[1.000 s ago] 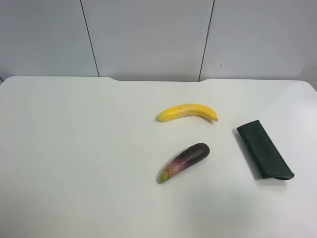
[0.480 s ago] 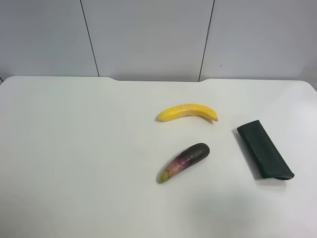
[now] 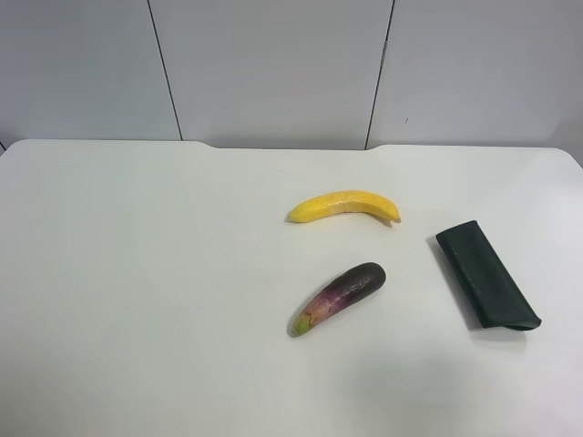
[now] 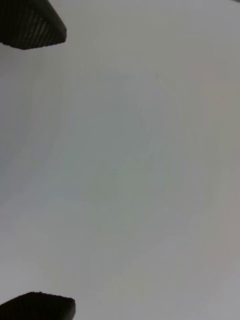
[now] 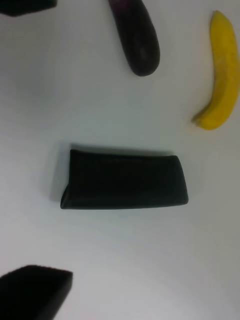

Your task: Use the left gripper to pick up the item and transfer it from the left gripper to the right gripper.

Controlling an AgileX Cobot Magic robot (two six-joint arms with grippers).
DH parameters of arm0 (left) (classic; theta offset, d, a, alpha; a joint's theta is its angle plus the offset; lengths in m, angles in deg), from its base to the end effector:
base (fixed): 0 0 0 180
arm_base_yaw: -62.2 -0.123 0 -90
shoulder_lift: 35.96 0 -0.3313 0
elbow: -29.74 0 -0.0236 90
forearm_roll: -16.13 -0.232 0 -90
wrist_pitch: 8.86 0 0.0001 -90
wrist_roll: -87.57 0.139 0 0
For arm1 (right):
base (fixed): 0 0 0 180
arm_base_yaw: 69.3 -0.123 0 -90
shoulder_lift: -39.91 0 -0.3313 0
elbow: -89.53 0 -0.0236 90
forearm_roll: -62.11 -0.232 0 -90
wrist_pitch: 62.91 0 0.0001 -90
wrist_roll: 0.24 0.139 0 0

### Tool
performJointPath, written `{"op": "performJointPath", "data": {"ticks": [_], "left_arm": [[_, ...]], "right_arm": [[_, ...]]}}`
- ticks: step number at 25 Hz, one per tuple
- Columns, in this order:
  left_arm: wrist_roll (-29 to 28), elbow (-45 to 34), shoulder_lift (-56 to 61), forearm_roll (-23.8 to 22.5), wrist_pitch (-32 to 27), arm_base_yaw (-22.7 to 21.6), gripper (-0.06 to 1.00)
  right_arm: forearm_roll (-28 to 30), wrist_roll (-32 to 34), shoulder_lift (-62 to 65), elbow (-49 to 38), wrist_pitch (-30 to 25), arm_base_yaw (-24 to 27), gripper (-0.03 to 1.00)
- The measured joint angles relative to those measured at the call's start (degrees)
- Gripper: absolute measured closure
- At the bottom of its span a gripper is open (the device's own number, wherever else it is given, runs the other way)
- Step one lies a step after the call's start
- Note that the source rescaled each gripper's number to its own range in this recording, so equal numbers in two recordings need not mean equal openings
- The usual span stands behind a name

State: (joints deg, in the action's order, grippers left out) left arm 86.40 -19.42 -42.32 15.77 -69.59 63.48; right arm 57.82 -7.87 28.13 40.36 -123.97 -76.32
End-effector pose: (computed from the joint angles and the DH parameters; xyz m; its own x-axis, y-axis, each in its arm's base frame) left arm -0.0267 0.0014 0.2489 -0.4424 -0.0075 -0.8968 0.0098 0.9999 -0.0131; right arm -0.0163 0.0072 0.2505 -0.5055 -0.1595 -0.8480 -0.2271 0.9727 -0.0476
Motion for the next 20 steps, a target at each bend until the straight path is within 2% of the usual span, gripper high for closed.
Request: {"op": "performJointPath", "data": {"ticks": [11, 20], "left_arm": [[0.0, 0.0, 0.0, 0.0, 0.0, -5.0, -0.05], [0.0, 0.0, 0.0, 0.0, 0.0, -5.4, -0.05]], "right_arm": [[-0.3, 0.0, 5.2, 0.0, 0.2, -0.1, -0.03], [-0.3, 0.0, 5.2, 0.0, 0.2, -0.1, -0.03]]}}
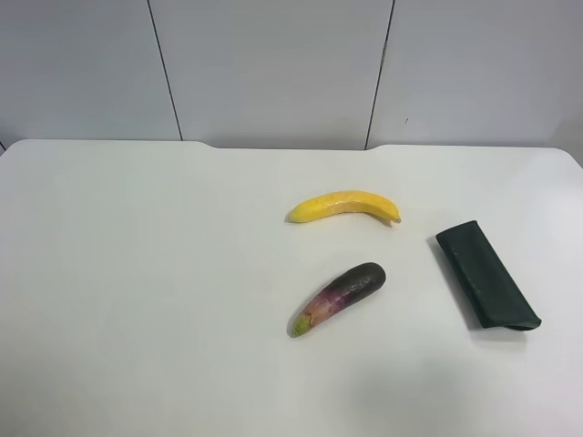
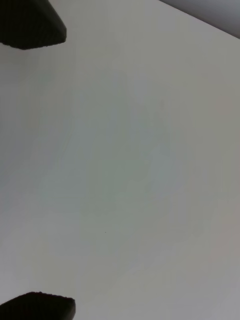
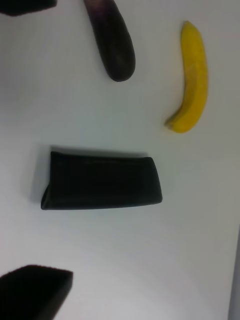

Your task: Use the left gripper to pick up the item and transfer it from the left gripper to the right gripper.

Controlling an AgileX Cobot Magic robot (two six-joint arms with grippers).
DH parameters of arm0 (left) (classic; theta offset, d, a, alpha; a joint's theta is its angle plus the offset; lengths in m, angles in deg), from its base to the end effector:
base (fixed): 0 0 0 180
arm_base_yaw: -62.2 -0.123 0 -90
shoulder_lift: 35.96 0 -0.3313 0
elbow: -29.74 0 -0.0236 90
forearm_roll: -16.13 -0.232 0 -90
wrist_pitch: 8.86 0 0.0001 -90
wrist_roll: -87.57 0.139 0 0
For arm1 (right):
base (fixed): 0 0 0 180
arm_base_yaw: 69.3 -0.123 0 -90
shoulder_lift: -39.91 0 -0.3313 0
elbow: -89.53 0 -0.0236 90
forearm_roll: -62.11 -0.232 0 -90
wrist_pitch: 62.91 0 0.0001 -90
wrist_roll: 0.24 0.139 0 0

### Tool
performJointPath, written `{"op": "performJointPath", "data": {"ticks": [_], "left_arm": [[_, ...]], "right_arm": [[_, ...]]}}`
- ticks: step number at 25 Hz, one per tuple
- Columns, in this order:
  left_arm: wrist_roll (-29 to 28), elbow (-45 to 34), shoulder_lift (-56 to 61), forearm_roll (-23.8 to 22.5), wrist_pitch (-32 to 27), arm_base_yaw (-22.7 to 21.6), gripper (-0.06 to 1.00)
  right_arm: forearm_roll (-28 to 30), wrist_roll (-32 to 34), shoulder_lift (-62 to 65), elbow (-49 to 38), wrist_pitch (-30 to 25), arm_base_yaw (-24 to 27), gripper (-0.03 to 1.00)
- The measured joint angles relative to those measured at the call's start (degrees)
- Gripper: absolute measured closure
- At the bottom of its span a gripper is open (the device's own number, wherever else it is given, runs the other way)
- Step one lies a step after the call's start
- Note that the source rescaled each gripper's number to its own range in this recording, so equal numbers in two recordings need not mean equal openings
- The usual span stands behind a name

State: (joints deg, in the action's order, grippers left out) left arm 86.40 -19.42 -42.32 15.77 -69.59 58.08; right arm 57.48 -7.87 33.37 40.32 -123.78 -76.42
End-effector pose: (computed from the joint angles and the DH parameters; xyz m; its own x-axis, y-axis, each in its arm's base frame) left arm -0.0267 -0.0012 0.2489 -0.4397 -0.0491 -0.8968 -0.0844 0.9963 -0.0131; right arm -0.0277 0.0064 0.2488 -0.4240 -0.1471 -0.8936 -0.2269 0.9725 -0.0524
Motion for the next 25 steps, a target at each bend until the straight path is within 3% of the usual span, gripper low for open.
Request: {"op": "performJointPath", "data": {"ticks": [25], "left_arm": [[0.1, 0.0, 0.0, 0.0, 0.0, 0.0, -0.05]], "right_arm": [[0.0, 0.0, 0.0, 0.0, 0.0, 0.0, -0.03]]}}
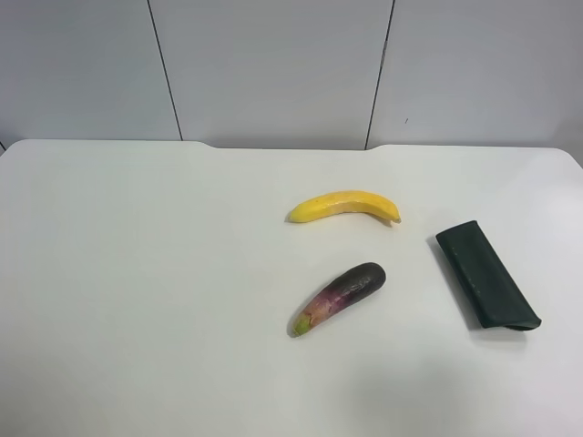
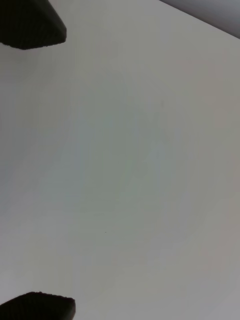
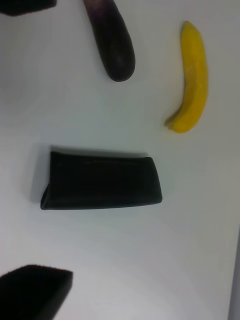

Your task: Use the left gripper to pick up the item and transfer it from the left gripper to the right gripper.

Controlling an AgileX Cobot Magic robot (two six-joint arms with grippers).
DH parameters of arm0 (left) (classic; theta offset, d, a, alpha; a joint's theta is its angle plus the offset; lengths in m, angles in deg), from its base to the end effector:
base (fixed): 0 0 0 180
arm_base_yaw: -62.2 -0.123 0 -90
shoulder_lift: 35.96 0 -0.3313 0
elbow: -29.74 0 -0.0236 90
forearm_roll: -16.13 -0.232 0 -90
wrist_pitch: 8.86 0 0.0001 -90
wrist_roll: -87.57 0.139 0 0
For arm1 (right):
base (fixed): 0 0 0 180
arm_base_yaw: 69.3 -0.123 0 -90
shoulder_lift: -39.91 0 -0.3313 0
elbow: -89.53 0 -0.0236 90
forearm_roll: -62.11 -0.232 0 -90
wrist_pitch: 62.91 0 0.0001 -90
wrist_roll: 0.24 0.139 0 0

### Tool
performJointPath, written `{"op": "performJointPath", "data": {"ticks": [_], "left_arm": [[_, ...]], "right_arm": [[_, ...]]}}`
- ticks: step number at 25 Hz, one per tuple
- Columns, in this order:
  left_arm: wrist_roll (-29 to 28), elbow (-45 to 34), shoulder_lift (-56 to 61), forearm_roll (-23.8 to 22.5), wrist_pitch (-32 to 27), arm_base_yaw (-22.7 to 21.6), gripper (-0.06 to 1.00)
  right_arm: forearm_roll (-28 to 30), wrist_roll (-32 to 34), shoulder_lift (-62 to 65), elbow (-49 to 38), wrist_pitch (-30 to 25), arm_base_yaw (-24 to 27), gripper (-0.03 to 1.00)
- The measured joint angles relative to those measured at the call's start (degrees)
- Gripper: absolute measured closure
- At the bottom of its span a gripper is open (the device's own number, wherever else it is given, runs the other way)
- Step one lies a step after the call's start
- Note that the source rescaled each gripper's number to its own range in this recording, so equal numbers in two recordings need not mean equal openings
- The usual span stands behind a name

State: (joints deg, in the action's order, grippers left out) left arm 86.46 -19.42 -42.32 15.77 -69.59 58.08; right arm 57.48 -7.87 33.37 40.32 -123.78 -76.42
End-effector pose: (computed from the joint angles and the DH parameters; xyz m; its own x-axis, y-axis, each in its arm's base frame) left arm -0.0267 -0.0012 0.2489 -0.4398 -0.0480 -0.8968 -0.0839 0.9964 -0.0122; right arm -0.0277 0.0064 0.2488 -0.4240 -0.1471 -0.8936 -0.2269 0.9725 -0.0524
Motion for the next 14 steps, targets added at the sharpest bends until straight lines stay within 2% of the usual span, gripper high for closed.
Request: {"op": "performJointPath", "data": {"ticks": [14], "left_arm": [[0.0, 0.0, 0.0, 0.0, 0.0, 0.0, -0.05]], "right_arm": [[0.0, 0.0, 0.0, 0.0, 0.0, 0.0, -0.03]]}}
